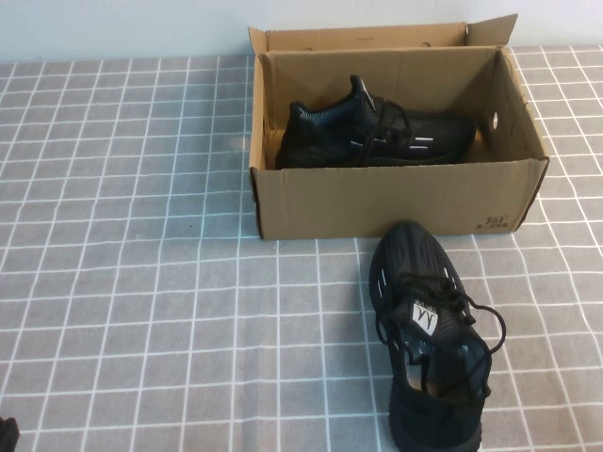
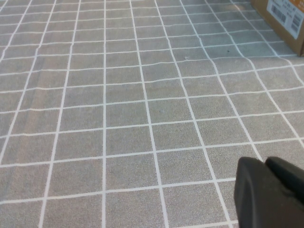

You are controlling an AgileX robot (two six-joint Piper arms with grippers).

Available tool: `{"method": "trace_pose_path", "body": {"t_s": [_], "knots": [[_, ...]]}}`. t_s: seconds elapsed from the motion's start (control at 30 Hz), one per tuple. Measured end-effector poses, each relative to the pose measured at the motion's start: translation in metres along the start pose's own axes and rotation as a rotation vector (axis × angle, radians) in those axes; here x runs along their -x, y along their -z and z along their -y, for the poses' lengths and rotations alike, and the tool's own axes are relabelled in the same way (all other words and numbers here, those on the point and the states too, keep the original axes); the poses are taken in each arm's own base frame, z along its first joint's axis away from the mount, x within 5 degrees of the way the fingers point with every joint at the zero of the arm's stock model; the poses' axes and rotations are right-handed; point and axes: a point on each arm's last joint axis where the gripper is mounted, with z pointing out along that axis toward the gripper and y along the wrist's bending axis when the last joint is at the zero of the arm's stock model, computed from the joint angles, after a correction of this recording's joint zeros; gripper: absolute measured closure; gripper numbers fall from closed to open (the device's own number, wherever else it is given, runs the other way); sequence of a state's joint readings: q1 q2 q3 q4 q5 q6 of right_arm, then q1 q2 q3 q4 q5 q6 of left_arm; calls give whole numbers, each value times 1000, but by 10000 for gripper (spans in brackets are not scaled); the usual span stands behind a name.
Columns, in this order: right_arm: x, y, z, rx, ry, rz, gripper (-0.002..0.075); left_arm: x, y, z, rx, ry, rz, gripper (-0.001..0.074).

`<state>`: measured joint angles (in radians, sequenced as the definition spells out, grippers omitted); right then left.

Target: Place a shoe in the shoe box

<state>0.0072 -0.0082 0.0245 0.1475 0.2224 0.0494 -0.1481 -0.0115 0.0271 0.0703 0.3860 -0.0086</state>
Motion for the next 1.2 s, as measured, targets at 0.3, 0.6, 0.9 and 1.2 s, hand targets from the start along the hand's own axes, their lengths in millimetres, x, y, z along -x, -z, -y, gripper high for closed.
{"method": "trace_pose_path", "body": {"t_s": [0.3, 0.6, 0.9, 1.2], "knots": [[16, 1, -3, 68, -436, 166, 742, 0, 0, 0, 0, 0, 0, 736], [33, 10, -29, 201, -513, -87, 742, 0, 0, 0, 0, 0, -1, 736], [96, -9, -61, 276, -159, -561, 742, 0, 0, 0, 0, 0, -1, 736], [126, -83, -72, 380, 37, -850, 742, 0, 0, 0, 0, 0, -1, 736]]}}
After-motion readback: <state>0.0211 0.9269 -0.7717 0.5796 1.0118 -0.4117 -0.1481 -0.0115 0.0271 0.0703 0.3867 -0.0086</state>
